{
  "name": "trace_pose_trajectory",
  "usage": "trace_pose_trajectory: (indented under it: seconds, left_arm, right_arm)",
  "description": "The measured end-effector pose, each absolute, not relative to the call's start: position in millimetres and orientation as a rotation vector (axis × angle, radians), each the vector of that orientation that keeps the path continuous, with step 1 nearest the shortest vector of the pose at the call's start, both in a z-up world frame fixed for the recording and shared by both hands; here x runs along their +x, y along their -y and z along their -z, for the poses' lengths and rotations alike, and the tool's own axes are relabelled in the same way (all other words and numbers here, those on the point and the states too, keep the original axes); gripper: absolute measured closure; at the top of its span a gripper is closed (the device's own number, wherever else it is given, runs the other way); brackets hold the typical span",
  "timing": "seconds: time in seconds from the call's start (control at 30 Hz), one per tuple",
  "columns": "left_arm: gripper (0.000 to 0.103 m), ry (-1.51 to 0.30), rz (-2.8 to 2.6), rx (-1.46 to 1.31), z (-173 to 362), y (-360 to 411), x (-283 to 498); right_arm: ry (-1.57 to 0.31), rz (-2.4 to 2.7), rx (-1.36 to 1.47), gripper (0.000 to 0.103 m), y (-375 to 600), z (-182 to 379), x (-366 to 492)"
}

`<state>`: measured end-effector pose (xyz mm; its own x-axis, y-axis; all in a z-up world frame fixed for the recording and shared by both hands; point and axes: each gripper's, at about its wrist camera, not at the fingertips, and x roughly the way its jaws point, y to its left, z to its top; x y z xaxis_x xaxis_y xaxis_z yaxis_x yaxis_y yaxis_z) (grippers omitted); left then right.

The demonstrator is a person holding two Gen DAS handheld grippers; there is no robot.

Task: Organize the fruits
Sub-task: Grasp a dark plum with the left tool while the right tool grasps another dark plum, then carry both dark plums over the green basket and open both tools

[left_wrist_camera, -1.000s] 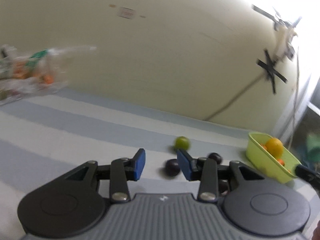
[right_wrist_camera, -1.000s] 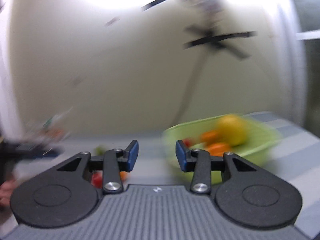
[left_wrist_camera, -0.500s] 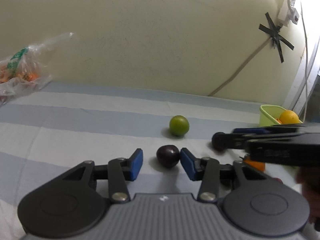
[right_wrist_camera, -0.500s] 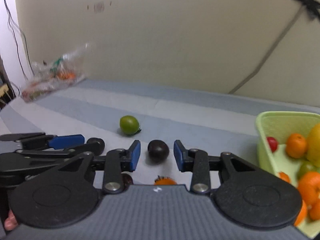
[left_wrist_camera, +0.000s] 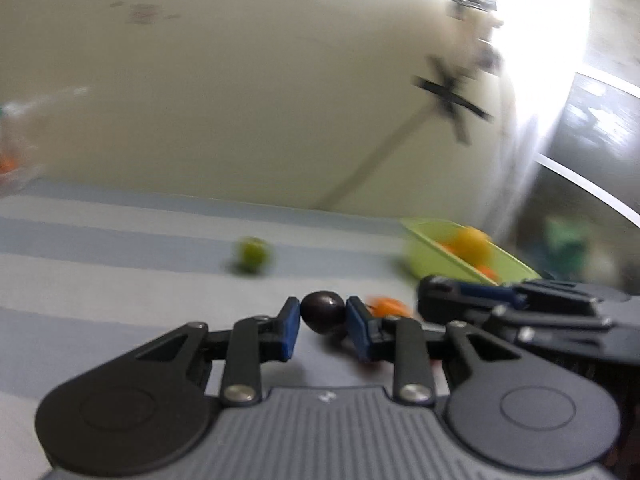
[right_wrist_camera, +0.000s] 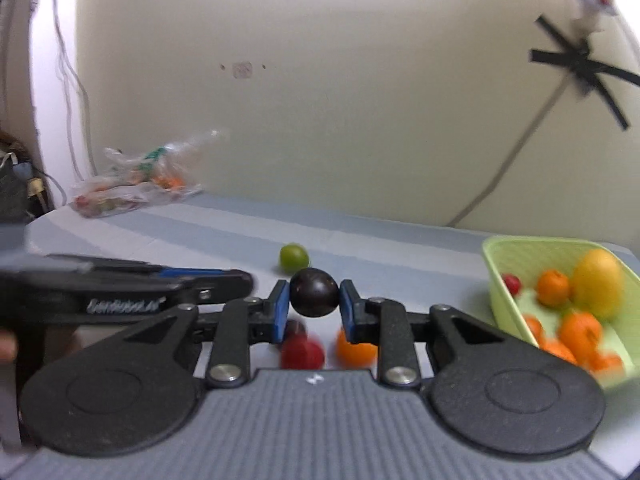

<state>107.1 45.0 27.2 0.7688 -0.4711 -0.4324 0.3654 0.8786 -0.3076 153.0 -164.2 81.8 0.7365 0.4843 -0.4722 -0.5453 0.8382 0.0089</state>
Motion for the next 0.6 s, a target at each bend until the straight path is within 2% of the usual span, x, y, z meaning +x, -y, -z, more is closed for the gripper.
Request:
trace_pose_trajectory:
  seconds: [0.23, 0.4, 0.6]
  left_arm:
    - [0.076, -0.568, 0.615, -0.08, -25.7, 18.1, 59.7]
    - [0.076, -0.618, 0.563, -0.02, -14.0, 34.6, 54.9]
    - [0.07, -0.618, 0.531, -0.007, -11.5, 35.4, 57.6]
  right_arm:
    - [-0.527, -0.512, -0.13, 0.073, 225.6, -66.1, 103.0]
    - [-0.537, -0.479, -0.133, 0.073, 238.9, -60.5, 92.8]
    - [-0.555, -0.478, -0.167, 0.072, 241.1, -48.2, 88.6]
